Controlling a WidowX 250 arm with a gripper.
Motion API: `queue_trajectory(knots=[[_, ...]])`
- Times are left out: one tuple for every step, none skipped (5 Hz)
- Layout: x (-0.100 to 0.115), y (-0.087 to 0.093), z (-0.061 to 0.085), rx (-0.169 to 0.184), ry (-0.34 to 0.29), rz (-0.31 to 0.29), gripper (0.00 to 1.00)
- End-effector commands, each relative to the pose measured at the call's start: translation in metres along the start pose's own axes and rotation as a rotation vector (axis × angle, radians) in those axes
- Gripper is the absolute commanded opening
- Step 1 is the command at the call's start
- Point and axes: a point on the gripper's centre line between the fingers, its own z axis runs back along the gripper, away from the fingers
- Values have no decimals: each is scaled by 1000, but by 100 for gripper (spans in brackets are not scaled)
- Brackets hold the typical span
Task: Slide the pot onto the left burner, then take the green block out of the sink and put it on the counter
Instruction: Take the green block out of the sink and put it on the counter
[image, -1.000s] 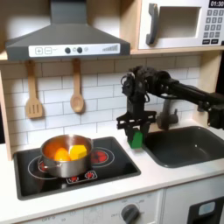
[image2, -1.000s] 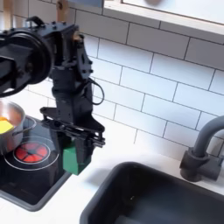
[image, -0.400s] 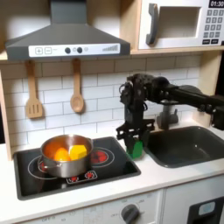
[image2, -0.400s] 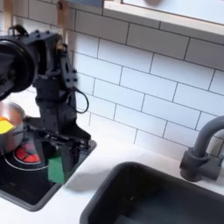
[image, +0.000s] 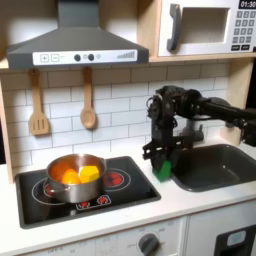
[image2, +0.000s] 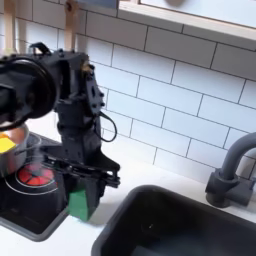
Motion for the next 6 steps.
queue_trajectory(knots=[[16, -7, -12, 18, 7, 16, 0], [20, 1, -16, 38, 18, 34, 0], [27, 4, -13, 52, -5, 31, 0], [28, 4, -15, 54, 3, 32, 0], [26, 4, -15, 61, 19, 28, 100], [23, 7, -16, 56, 20, 37, 100]])
